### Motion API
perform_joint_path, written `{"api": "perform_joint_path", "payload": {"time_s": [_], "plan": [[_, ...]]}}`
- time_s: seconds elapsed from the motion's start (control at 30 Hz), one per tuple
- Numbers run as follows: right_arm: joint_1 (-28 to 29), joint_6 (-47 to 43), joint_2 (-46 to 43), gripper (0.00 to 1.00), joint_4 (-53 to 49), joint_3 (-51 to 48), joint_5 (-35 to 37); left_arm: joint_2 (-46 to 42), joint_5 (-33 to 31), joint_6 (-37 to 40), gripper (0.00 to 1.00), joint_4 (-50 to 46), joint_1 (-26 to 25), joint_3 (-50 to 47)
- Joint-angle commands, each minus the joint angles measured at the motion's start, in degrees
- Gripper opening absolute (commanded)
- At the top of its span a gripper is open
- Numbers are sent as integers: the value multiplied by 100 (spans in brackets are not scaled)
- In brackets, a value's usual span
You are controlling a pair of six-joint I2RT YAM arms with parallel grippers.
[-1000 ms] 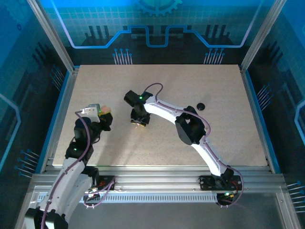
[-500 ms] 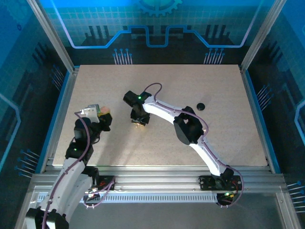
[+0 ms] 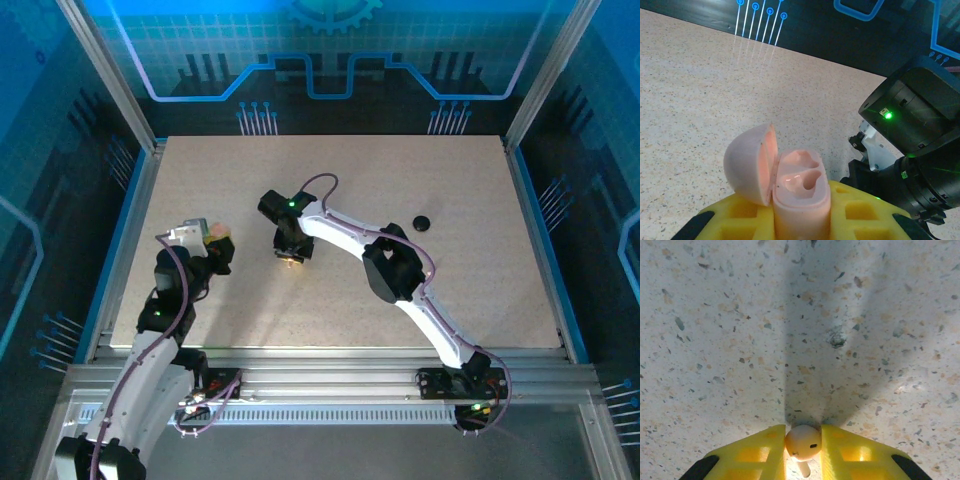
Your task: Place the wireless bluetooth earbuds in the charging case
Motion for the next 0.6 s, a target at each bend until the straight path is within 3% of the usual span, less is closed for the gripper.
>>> {"api": "perform_joint_path", "payload": {"time_s": [0.0,0.33,0.57], "plan": [[-40,-93,253,22,-169,84,35,-55,107,-104,20,178,73,-73],[-46,-262,-378,21,-104,-288,399,214,531,-90,20,319,65,-55],[-56,-318,-1631,21,437,-1494,904,525,1078,-209,19,915,-111,-158]]}}
